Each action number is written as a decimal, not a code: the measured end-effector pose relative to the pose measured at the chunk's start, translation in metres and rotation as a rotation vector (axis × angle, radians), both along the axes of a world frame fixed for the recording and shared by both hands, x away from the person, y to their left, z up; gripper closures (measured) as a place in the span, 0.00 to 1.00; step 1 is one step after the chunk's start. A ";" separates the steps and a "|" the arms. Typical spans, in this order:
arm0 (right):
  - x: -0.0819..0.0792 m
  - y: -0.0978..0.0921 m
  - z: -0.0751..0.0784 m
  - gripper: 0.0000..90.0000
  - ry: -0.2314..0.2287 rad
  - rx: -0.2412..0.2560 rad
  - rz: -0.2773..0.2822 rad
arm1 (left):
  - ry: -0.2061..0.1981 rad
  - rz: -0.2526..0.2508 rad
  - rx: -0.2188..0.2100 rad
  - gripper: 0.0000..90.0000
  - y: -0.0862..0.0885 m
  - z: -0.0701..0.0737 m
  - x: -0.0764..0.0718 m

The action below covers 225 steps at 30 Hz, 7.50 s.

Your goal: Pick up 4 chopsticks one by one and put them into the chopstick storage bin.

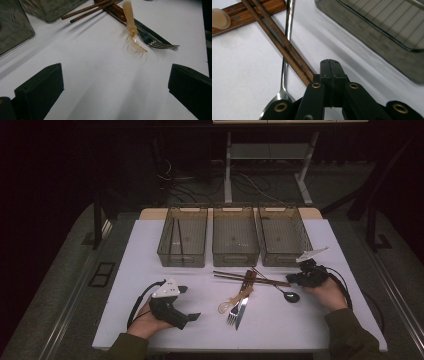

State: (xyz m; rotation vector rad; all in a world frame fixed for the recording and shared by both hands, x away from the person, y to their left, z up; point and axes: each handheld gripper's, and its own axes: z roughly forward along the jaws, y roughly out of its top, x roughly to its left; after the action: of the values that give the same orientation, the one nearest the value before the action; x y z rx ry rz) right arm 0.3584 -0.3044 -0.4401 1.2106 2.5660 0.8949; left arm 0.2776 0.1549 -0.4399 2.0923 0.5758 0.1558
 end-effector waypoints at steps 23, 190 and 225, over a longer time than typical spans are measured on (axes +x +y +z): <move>0.000 0.004 -0.002 1.00 -0.009 0.027 0.022 | 0.001 -0.006 0.009 0.00 -0.001 0.000 0.000; -0.017 0.068 0.044 0.94 -0.157 0.192 0.282 | 0.010 0.002 0.000 0.00 -0.001 -0.001 0.001; 0.034 0.151 0.077 0.94 -0.169 0.246 0.167 | 0.002 0.011 -0.040 0.00 0.002 0.000 0.003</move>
State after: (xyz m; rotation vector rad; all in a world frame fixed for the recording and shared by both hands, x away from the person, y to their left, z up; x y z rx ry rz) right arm 0.3928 -0.1529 -0.3634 0.9376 2.5040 1.3208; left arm 0.2807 0.1569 -0.4397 2.0506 0.5874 0.1478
